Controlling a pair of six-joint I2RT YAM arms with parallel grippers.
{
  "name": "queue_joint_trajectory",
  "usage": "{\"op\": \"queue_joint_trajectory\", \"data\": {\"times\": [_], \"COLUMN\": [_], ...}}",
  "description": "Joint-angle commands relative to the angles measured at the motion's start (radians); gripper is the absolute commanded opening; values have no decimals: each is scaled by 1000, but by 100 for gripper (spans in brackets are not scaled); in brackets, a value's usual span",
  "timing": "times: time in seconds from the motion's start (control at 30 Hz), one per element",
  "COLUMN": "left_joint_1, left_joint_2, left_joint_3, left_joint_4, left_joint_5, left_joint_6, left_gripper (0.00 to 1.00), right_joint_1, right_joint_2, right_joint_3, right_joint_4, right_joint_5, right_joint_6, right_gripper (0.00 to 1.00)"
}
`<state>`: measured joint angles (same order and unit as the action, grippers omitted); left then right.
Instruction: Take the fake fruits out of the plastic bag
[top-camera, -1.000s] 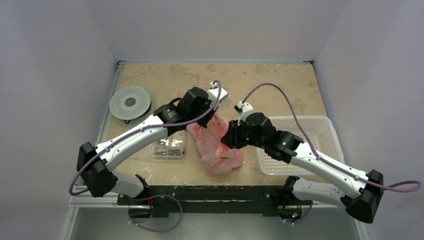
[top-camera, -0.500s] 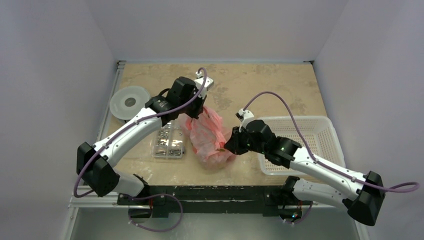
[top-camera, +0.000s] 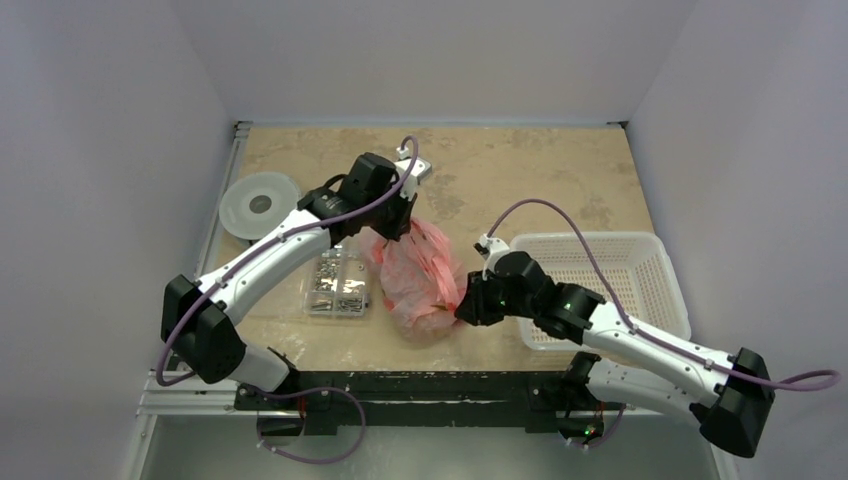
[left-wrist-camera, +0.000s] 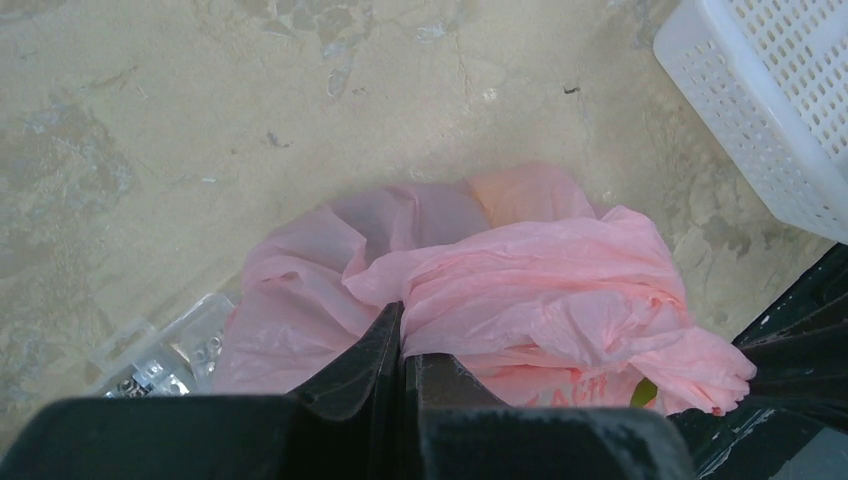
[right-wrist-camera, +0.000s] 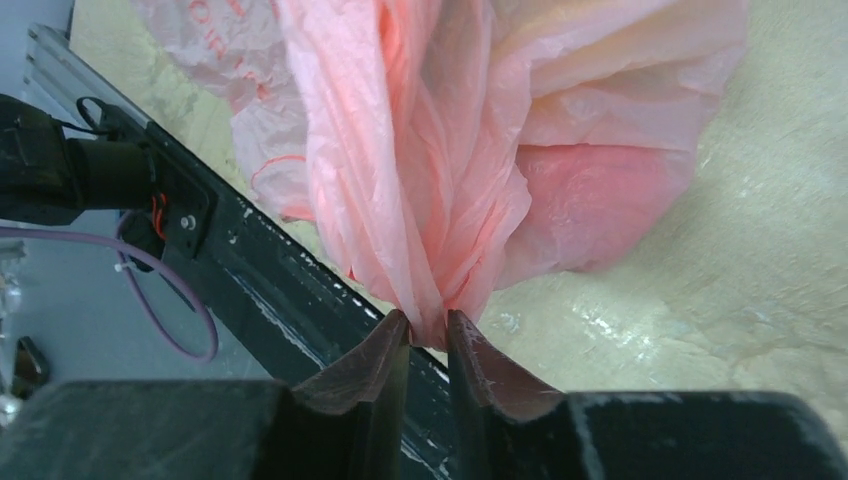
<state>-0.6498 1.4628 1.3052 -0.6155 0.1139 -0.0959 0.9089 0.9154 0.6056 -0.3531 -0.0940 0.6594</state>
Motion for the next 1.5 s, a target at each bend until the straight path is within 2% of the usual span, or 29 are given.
{"op": "queue_joint_trajectory", "data": {"times": [0.0,0.07,0.1,0.2,0.47,0.57,0.6,0.67,0.73,0.83,1.0,1.2,1.27,1.47], "left_joint_1": [18,18,18,18,11,10,10,10,10,9,9,10,10,10], "left_joint_2": [20,23,23,20,13,7,3,-5,-10,-12,-19,-27,-25,-31], "left_joint_3": [66,69,71,72,75,74,74,72,71,69,71,68,66,62], "left_joint_4": [49,47,48,45,42,40,39,39,39,40,38,39,39,49], "left_joint_5": [6,12,15,27,30,28,24,17,9,-4,-22,-26,-26,1], "left_joint_6": [-16,-16,-17,-19,-14,-13,-13,-10,-10,-10,-10,-10,-9,-1], "left_gripper": [0,0,0,0,0,0,0,0,0,0,0,0,0,0], "right_joint_1": [4,4,4,4,4,4,4,4,4,4,4,7,16,20], "right_joint_2": [14,33,50,95,232,266,267,258,234,172,60,27,36,39], "right_joint_3": [150,216,251,344,460,465,458,426,391,314,81,-205,-225,-100], "right_joint_4": [-158,-201,-220,-258,-250,-237,-230,-207,-197,-174,-88,165,226,112], "right_joint_5": [81,126,151,205,309,282,258,230,211,155,22,-145,-150,-106], "right_joint_6": [-95,-134,-153,-193,-209,-186,-179,-175,-159,-95,49,252,276,172], "right_gripper": [28,41,51,64,67,54,47,28,16,10,5,2,2,2]}}
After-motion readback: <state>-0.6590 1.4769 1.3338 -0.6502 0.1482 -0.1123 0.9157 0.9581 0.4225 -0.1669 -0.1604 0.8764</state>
